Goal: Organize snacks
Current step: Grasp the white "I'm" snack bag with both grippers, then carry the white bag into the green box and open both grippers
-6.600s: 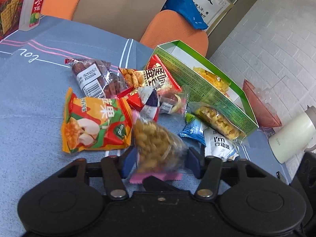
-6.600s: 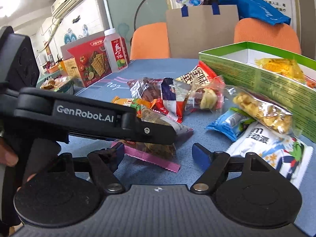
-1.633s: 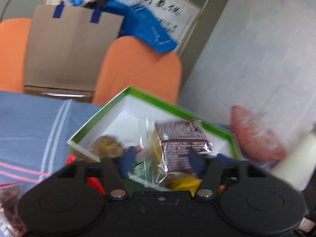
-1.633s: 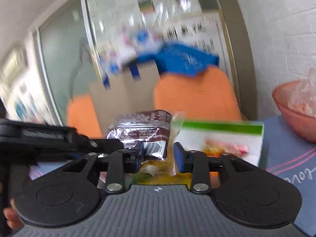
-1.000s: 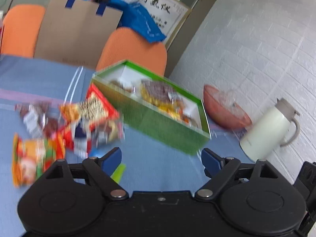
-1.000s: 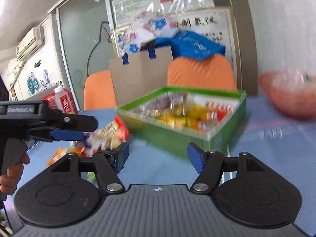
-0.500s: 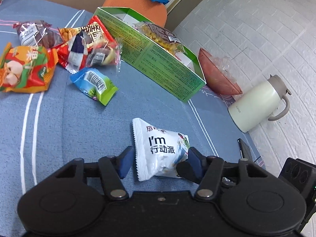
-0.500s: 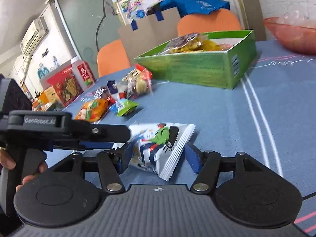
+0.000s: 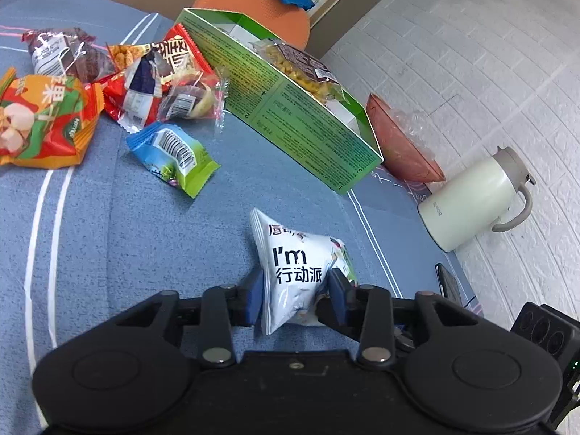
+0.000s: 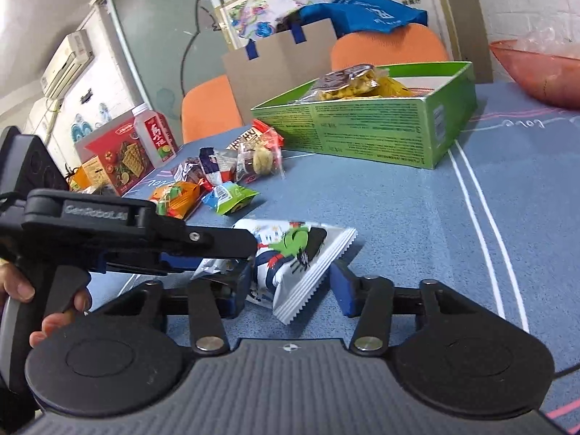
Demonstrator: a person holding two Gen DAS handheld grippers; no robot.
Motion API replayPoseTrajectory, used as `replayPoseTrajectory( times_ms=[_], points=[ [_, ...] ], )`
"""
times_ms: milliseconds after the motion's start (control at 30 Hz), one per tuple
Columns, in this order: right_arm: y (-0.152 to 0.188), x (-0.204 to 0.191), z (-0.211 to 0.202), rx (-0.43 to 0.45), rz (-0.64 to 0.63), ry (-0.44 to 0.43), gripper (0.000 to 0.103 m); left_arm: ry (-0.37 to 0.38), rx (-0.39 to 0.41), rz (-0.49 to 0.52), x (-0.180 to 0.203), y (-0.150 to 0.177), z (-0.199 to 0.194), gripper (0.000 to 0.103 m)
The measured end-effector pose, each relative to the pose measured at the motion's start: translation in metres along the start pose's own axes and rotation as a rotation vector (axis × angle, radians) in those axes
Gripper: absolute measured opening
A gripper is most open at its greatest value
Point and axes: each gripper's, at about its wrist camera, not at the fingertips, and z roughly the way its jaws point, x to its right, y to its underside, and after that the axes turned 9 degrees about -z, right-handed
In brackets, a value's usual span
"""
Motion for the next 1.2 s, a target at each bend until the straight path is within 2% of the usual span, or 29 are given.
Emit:
replayPoseTrajectory(
  times_ms=[167,400,700,867,1033,1133,1167,1200],
  points=[
    [-0.008,0.0,-0.008,0.04,-0.001,0.01,0.048,0.015,0.037,0.037,0.016,-0.007,-0.006,0.048],
    [-0.046,0.009,-0.016,0.162,-0.055,0.055,0.047,0.062,0.103,0.13,0.055,-0.045,-0.004,0.048],
    [-0.088,0.05,-0.003,0.263,-0.072,0.168,0.046,0.121,0.115,0.173,0.084,-0.106,0.046,0.048],
    [-0.098,0.077,0.012,0.282,-0.057,0.22,0.045,0.133,0.076,0.147,0.086,-0.134,0.082,0.048],
    [-0.102,0.097,0.03,0.27,-0.052,0.255,0.044,0.111,0.066,0.139,0.084,-0.149,0.111,0.048],
    [-0.103,0.103,0.043,0.27,-0.068,0.276,0.041,0.065,0.076,0.141,0.079,-0.157,0.125,0.049],
    [-0.105,0.105,0.05,0.267,-0.077,0.285,0.04,0.043,0.081,0.143,0.078,-0.159,0.129,0.054],
    [-0.105,0.106,0.058,0.256,-0.086,0.29,0.041,0.008,0.085,0.137,0.075,-0.161,0.134,0.075]
  ],
)
